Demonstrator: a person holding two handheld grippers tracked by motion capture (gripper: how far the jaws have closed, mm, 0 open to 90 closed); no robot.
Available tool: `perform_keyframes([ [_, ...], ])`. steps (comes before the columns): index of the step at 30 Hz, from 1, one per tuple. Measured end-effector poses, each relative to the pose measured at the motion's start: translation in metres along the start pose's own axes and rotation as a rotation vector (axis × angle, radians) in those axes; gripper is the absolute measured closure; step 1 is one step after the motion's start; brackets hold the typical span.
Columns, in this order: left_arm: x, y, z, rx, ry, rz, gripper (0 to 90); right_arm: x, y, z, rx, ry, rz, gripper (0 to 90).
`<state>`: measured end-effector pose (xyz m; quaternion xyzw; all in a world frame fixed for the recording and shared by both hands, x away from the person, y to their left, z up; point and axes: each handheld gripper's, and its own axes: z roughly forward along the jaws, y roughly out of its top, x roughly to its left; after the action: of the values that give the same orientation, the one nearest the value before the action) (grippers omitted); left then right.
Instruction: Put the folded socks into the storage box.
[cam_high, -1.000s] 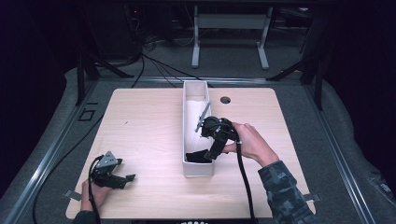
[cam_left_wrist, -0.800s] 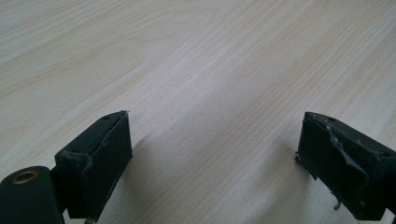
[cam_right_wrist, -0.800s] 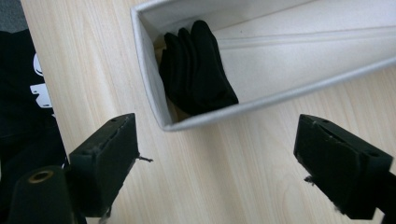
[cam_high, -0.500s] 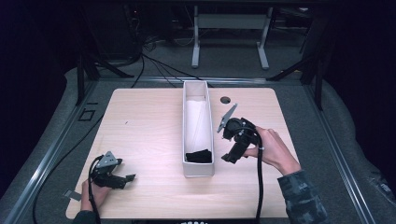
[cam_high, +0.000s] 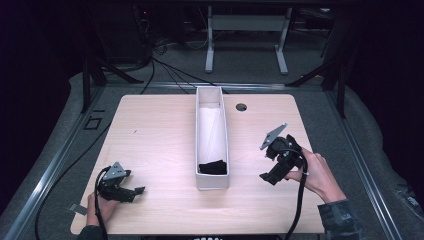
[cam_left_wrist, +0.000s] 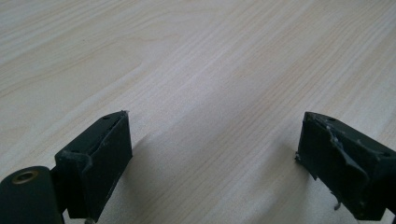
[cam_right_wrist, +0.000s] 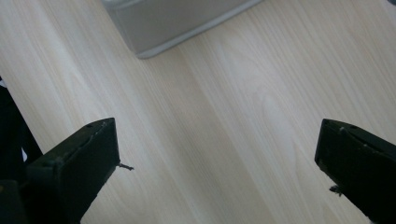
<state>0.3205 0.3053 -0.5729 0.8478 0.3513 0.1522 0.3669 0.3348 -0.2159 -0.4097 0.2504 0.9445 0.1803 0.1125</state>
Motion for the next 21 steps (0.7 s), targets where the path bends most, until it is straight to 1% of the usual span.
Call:
perform_keyframes([
  [1,0.000,0.000,0.000,0.001,0.001,0.001,9.8,0.000,-0.004,0.000,-0.003,-0.016,0.004,0.0],
  [3,0.000,0.000,0.000,0.000,0.001,0.001,9.8,-0.001,-0.013,0.002,0.000,-0.030,0.020,0.0],
  [6,0.000,0.000,0.000,0.000,0.000,-0.001,9.8,-0.002,-0.029,0.006,-0.001,-0.019,0.050,0.0],
  [7,0.000,0.000,0.000,0.000,0.000,-0.001,9.8,-0.002,-0.032,0.007,-0.002,-0.027,0.060,0.0],
  [10,0.000,0.000,0.000,0.000,0.000,-0.001,9.8,-0.003,-0.045,0.011,-0.004,-0.033,0.077,0.0],
  [12,0.000,0.000,0.000,0.000,0.000,-0.001,9.8,-0.001,-0.054,0.014,-0.011,-0.059,0.086,0.0],
  [13,0.000,0.000,0.000,0.000,0.001,0.001,9.8,0.000,-0.058,0.016,-0.014,-0.060,0.093,0.0],
  [14,0.000,0.000,0.000,0.000,0.000,-0.001,9.8,0.000,-0.063,0.018,-0.017,-0.072,0.100,0.0],
  [15,0.000,0.000,0.000,0.000,0.000,0.000,9.8,0.000,-0.067,0.020,-0.016,-0.059,0.108,0.0],
  [17,0.000,0.000,0.000,0.001,0.000,0.000,9.8,0.001,-0.076,0.025,-0.014,-0.067,0.116,0.0],
  [21,0.000,0.000,0.000,0.000,0.000,0.000,9.8,0.001,-0.092,0.037,-0.016,-0.064,0.148,0.0],
])
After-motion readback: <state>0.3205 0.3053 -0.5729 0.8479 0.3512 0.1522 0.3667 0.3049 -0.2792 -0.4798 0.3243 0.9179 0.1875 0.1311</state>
